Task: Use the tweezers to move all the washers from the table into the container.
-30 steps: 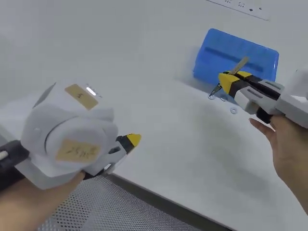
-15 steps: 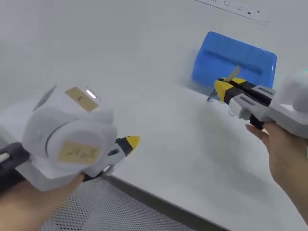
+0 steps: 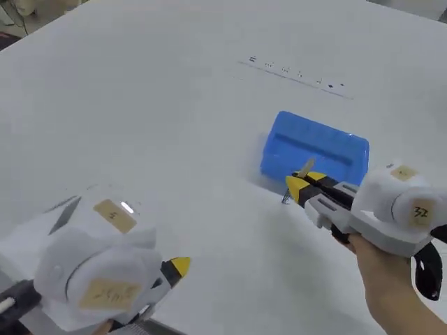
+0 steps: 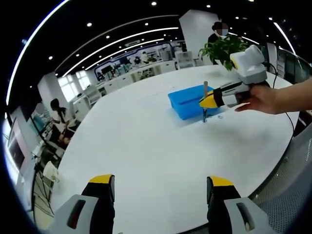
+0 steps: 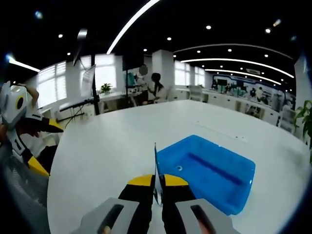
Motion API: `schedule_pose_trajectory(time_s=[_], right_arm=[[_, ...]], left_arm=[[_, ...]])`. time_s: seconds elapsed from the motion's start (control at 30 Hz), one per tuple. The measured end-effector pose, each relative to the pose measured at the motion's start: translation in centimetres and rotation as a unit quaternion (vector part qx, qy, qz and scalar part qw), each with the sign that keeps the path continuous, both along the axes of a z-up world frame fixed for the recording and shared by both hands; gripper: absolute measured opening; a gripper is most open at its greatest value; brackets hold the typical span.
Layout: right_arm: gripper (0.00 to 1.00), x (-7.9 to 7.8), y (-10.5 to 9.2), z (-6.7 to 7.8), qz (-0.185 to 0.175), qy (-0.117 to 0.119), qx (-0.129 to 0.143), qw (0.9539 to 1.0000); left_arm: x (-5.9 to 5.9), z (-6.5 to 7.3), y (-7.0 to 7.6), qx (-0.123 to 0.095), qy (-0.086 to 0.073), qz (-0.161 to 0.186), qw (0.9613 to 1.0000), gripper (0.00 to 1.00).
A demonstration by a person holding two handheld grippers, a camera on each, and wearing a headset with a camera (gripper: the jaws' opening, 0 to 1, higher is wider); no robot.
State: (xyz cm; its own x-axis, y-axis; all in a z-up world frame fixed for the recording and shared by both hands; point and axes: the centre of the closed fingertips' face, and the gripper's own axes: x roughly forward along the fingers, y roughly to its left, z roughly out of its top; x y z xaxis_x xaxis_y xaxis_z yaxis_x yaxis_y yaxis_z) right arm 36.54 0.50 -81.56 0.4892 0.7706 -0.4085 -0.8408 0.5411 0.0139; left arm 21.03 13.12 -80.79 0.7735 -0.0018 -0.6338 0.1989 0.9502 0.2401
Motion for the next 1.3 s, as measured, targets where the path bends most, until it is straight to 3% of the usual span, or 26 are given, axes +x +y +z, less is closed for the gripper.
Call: schedule_pose_trajectory(time_s=[0.57,1.03,1.3], right_arm=[[0.02,1.2,0.0,-0.3,-0.031,0.018,0.010,0.9993],[0.01,1.3,0.1,-0.3,-0.011,0.035,-0.003,0.9993],[0.01,0.6,-0.6,1.6,-0.014,0.031,0.016,0.9993]], left_arm=[[-0.3,-0.7,-0.6,-0.002,0.017,-0.013,0.9998,0.78],[-0.1,-0.7,-0.2,-0.005,0.015,-0.003,0.9999,0.77],[-0.2,-0.9,-0.4,-0.003,0.023,-0.009,0.9997,0.78]])
